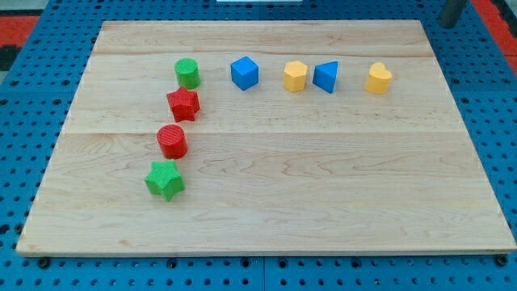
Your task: Push the red star closer to the blue cube
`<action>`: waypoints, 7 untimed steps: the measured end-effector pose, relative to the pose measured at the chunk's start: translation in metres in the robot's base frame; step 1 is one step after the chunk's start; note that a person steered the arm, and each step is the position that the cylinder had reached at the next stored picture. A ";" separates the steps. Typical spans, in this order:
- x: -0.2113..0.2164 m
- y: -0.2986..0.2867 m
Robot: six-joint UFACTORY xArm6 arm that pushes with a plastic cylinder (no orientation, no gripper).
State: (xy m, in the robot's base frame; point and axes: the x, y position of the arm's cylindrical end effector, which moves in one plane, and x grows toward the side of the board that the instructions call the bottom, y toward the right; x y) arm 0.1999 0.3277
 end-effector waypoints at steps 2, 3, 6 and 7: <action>-0.002 -0.003; -0.002 0.007; 0.016 0.006; 0.080 0.011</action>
State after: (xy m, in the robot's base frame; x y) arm 0.2803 0.3385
